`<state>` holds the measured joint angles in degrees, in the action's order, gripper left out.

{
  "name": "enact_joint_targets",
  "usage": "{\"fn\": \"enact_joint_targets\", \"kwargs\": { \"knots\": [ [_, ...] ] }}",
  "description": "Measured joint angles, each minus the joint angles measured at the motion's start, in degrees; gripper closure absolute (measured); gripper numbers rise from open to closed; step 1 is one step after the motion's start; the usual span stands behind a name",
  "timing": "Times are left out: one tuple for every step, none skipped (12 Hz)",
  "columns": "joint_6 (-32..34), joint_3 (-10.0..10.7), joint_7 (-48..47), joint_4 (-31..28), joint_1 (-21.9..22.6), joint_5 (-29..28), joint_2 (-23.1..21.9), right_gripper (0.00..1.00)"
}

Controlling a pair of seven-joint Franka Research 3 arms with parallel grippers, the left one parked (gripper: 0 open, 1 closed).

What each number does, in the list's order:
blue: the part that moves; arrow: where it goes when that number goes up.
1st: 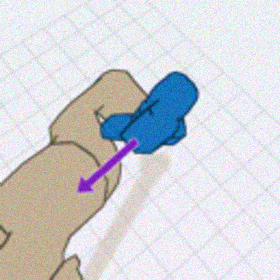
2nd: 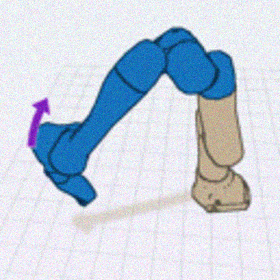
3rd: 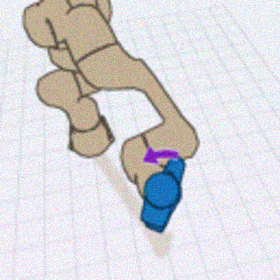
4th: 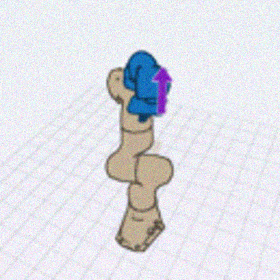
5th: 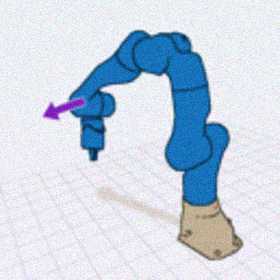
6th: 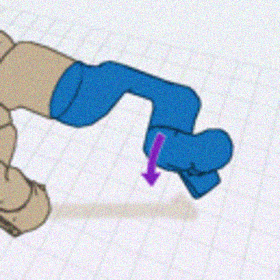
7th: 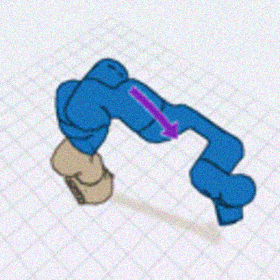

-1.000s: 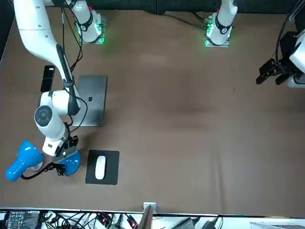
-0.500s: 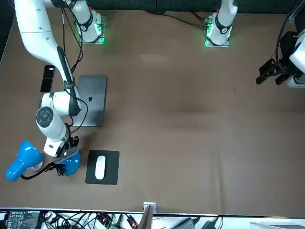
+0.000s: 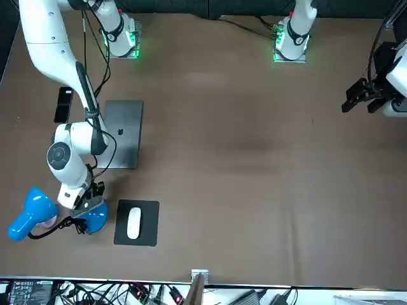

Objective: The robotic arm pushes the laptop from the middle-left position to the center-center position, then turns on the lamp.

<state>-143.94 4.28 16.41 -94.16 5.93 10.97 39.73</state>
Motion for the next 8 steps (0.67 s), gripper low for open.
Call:
{"fn": "enact_joint_targets", "kwargs": {
  "knots": [
    [-0.18, 0.00, 0.00, 0.01, -0.08, 0.00, 0.05, 0.98],
    [-0.36, 0.00, 0.00, 0.02, -0.14, 0.00, 0.12, 0.98],
    [-0.49, 0.00, 0.00, 0.04, -0.21, 0.00, 0.24, 0.98],
    [-0.61, 0.00, 0.00, 0.07, -0.28, 0.00, 0.35, 0.98],
    [-0.61, 0.00, 0.00, 0.09, -0.30, 0.00, 0.36, 0.98],
    [-0.62, 0.00, 0.00, 0.10, -0.30, 0.00, 0.37, 0.98],
    [-0.62, 0.00, 0.00, 0.13, -0.30, 0.00, 0.37, 0.98],
    [-0.71, 0.00, 0.00, 0.79, -0.34, 0.05, 0.46, 0.98]
  ]
}}
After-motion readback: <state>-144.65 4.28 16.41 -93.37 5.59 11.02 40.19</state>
